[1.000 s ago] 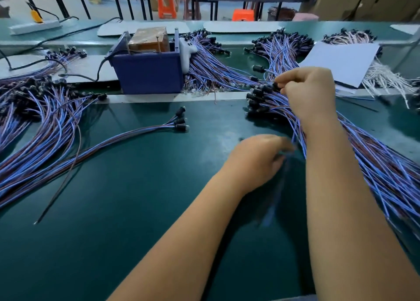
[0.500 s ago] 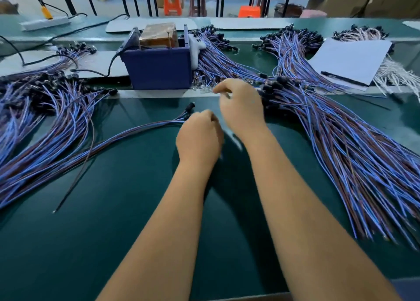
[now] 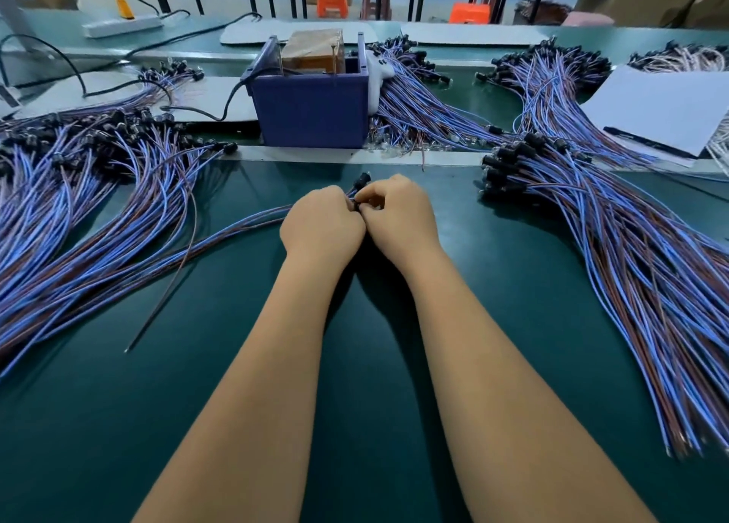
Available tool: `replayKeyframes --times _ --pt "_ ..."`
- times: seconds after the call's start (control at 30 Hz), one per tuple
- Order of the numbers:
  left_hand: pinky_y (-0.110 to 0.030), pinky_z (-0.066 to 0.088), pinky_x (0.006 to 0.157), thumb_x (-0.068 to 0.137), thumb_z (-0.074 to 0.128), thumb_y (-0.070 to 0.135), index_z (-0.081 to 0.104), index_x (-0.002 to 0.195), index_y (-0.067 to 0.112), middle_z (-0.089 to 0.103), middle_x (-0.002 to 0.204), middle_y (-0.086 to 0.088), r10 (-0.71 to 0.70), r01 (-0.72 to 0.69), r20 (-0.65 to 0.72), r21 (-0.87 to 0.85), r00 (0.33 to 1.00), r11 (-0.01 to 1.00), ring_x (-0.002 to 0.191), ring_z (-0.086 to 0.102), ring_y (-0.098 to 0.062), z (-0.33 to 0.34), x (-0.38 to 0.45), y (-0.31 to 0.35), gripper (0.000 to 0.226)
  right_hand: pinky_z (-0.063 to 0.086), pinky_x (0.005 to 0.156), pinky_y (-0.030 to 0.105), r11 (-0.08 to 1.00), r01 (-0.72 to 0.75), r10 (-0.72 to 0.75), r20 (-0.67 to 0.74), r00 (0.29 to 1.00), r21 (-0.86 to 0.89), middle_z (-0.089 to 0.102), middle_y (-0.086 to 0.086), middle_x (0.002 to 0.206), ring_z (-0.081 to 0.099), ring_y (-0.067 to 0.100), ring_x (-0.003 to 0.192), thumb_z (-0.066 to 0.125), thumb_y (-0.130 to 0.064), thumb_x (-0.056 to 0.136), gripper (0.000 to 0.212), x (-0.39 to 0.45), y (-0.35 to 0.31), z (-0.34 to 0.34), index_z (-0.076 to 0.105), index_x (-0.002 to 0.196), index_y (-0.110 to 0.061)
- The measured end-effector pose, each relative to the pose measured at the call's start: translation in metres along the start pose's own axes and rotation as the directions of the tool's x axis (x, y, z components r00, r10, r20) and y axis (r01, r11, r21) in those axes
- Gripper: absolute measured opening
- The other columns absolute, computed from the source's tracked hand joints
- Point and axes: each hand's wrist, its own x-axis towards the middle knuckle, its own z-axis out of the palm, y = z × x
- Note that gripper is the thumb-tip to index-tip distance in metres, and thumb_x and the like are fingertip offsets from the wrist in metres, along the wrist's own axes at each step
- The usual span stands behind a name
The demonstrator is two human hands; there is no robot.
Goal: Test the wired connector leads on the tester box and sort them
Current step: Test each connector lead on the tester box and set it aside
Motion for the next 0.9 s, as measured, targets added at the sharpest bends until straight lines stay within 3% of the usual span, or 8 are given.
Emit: replayKeyframes --times 0.13,0.33,0.47,0.53,0.6,0.67,0.8,0.9 --pt "-0.031 0.037 0.074 0.089 0.045 0.022 0.069 0.108 0.029 0.064 0.115 0.0 0.036 -0.038 -0.035 -0.077 0.999 0.996 0.107 0.057 -0.024 0.002 -0.004 -0.006 0.032 0.049 0.083 0.038 1.0 -0.003 0.003 -0.012 1.0 -0.016 0.069 0.002 0.093 0.059 0.025 0.094 0.065 -0.014 0.082 0.009 -0.001 0.0 0.001 0.069 0.09 -0.016" --pt "-0.034 0.037 0.072 0.096 0.038 0.027 0.065 0.099 0.015 0.062 0.092 0.005 -0.203 0.131 -0.1 -0.478 0.974 0.868 0.092 0.056 -0.026 -0.003 0.0 -0.003 0.03 0.042 0.063 0.015 0.857 -0.012 0.15 -0.227 0.962 0.515 0.059 -0.01 0.072 0.051 -0.001 0.062 0.063 -0.005 0.08 0.011 -0.009 -0.008 -0.012 0.064 0.083 -0.015" --pt "-0.027 0.05 0.068 0.103 0.035 0.023 0.057 0.115 0.01 0.07 0.088 -0.001 -0.373 0.136 0.037 -0.96 0.927 0.244 0.081 0.065 -0.017 -0.017 0.007 -0.008 0.028 0.032 0.049 0.013 0.857 -0.057 0.078 -0.02 0.997 0.513 0.048 -0.011 0.053 0.038 0.0 0.048 0.056 -0.004 0.079 0.011 -0.013 -0.01 -0.013 0.065 0.074 -0.003" --pt "-0.024 0.052 0.058 0.105 0.034 0.021 0.054 0.105 0.014 0.071 0.076 -0.003 -0.406 0.056 0.118 -0.985 0.906 -0.162 0.066 0.066 -0.015 -0.027 0.009 -0.016 0.021 0.03 0.049 0.02 0.883 -0.066 0.054 0.039 0.998 0.464 0.043 -0.007 0.051 0.035 0.006 0.049 0.053 -0.012 0.075 0.018 -0.014 -0.01 -0.011 0.063 0.073 0.002" --pt "-0.019 0.041 0.042 0.106 0.031 0.021 0.053 0.097 0.014 0.061 0.057 0.0 -0.377 0.041 0.201 -0.919 0.904 -0.392 0.044 0.052 -0.01 -0.034 0.01 -0.025 0.025 0.029 0.048 0.023 0.847 -0.096 0.036 0.123 0.992 0.523 0.043 0.001 0.053 0.036 0.01 0.048 0.047 -0.017 0.066 0.025 -0.015 -0.011 -0.013 0.06 0.068 0.004" --pt "-0.016 0.021 0.034 0.107 0.03 0.023 0.052 0.09 0.016 0.043 0.044 0.006 -0.289 0.179 0.276 -0.93 0.917 -0.32 0.032 0.028 -0.005 -0.038 0.011 -0.029 0.029 0.033 0.044 0.019 0.765 -0.138 0.032 0.177 0.984 0.628 0.047 0.008 0.057 0.041 0.012 0.046 0.047 -0.018 0.067 0.024 -0.014 -0.013 -0.016 0.063 0.067 0.0" --pt "-0.015 0.011 0.037 0.106 0.023 0.035 0.043 0.088 0.016 0.038 0.042 0.003 -0.03 0.458 0.458 -0.882 0.889 0.109 0.028 0.018 -0.005 -0.032 0.001 -0.014 0.032 0.037 0.045 0.014 0.729 -0.159 0.098 0.128 0.987 0.665 0.053 0.004 0.063 0.045 0.013 0.051 0.055 -0.015 0.092 0.019 -0.011 -0.011 -0.016 0.068 0.081 -0.005" --pt "-0.013 0.013 0.038 0.091 0.033 0.025 0.049 0.079 0.016 0.043 0.043 -0.002 0.065 0.421 0.505 -0.777 0.861 0.468 0.033 0.018 -0.01 -0.025 -0.006 -0.002 0.021 0.038 0.05 0.017 0.745 -0.129 0.079 0.105 0.991 0.654 0.051 -0.002 0.058 0.043 0.009 0.051 0.057 -0.015 0.095 0.022 -0.01 -0.01 -0.013 0.068 0.08 -0.003"
